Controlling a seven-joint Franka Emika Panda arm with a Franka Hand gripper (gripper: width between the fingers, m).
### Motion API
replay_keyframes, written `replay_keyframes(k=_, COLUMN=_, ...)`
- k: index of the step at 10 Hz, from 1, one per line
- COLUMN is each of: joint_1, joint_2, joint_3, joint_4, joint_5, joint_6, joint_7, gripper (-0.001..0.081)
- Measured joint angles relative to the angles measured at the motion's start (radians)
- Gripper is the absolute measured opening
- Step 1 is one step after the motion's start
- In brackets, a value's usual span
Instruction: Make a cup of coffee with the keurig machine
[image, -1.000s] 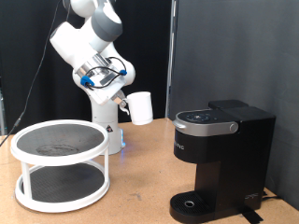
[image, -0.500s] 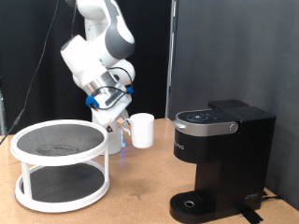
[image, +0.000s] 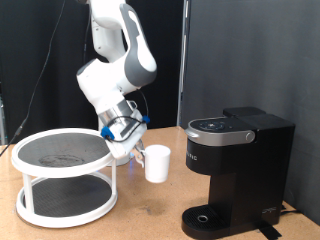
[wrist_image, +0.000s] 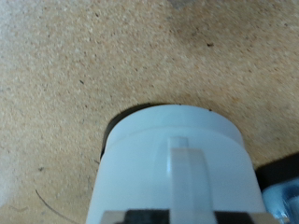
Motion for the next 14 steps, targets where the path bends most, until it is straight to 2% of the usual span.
replay_keyframes(k=4, joint_1=0.021, joint_2=0.144, joint_3=0.001, joint_4=0.056, joint_5=0.183, joint_6=0.027, joint_7=-0.161, gripper=0.0)
replay_keyframes(k=6, joint_1=0.023, joint_2=0.194, joint_3=0.004, joint_4=0.088, joint_5=0.228, joint_6=0.027, joint_7=-0.198, gripper=0.0)
replay_keyframes(k=9, joint_1=0.024, joint_2=0.241, joint_3=0.024, joint_4=0.129, joint_5=0.294, joint_6=0.022, joint_7=-0.246, gripper=0.0)
replay_keyframes(k=14, joint_1=0.037, joint_2=0.281, joint_3=0.098, joint_4=0.186, joint_5=0.375, joint_6=0.013, joint_7=-0.273, gripper=0.0)
